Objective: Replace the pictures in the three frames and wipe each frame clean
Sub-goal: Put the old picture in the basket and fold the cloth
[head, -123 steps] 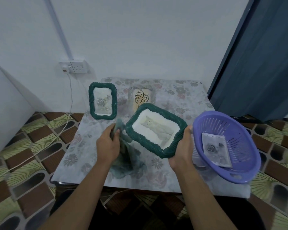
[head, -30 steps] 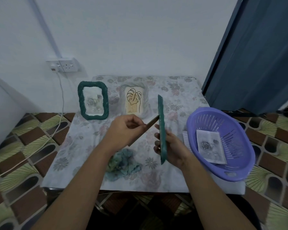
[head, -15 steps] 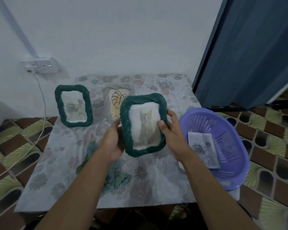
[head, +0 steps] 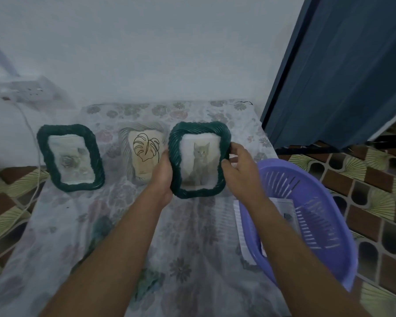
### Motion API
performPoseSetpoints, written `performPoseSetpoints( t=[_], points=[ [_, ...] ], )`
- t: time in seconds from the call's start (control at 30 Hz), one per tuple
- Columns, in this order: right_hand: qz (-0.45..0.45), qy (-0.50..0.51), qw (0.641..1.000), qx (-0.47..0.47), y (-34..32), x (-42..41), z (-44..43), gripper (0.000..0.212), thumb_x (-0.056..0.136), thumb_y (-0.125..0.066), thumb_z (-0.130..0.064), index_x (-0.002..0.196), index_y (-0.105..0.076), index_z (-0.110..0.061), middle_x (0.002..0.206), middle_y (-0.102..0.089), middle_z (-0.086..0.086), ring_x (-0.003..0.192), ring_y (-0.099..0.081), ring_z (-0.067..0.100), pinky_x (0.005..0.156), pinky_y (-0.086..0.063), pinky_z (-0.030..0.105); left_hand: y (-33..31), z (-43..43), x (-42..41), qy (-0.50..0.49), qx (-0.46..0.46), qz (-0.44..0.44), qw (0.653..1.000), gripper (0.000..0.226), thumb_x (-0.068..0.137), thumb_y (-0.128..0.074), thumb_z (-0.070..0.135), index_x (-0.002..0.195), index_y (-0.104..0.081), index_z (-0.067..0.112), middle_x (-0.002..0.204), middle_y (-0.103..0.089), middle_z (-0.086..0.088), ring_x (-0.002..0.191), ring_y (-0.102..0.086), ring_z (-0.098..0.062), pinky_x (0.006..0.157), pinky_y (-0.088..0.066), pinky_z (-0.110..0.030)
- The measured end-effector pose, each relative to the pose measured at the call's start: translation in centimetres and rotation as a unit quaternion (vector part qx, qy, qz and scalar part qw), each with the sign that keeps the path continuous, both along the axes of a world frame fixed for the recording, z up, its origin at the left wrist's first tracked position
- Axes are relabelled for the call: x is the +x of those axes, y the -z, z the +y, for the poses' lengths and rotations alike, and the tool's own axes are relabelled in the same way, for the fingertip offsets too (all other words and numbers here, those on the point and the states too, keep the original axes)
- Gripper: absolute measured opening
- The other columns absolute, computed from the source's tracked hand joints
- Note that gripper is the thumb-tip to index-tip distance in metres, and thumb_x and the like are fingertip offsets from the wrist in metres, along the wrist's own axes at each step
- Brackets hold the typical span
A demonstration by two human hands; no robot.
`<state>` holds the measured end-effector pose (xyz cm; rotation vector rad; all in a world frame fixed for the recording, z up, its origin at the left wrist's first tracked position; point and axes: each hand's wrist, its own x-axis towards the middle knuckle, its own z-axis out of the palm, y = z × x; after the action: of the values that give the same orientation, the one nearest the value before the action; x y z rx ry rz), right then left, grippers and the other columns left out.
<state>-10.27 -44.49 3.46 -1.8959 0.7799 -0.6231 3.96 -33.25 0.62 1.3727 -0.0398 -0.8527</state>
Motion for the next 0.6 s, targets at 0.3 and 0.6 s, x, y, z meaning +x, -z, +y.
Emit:
performPoseSetpoints(
  t=[0.3, 0.6],
  points=[
    [0.117, 0.016, 0.991, -0.055, 1.4, 0.8, -4.2, 0.067, 0.089, -0.057, -0.025, 0.151, -0.031, -0.024, 0.132, -0.056, 0.002, 0.126, -0.040, 0.029, 0.107, -0.030, 0.048, 3.4, -6.1, 1.3, 0.025, -0.009, 0.017, 1.000, 0.053, 0.103, -0.031, 0.054, 0.133, -0.061, 0.023, 0.126, -0.066, -0.007, 0.112, -0.065, -0.025, 0.099, -0.052, -0.047],
    [0.223, -0.016, 0.970, -0.093, 1.5, 0.9, -6.2, 0.084, 0.092, -0.056, -0.025, 0.159, -0.006, -0.025, 0.089, -0.036, -0.004, 0.128, -0.028, 0.024, 0.089, -0.015, 0.033, 5.3, -8.4, 1.7, 0.051, -0.022, 0.026, 0.998, 0.048, 0.103, -0.033, 0.052, 0.123, -0.068, 0.025, 0.118, -0.071, -0.004, 0.110, -0.066, -0.024, 0.097, -0.053, -0.044]
  ],
)
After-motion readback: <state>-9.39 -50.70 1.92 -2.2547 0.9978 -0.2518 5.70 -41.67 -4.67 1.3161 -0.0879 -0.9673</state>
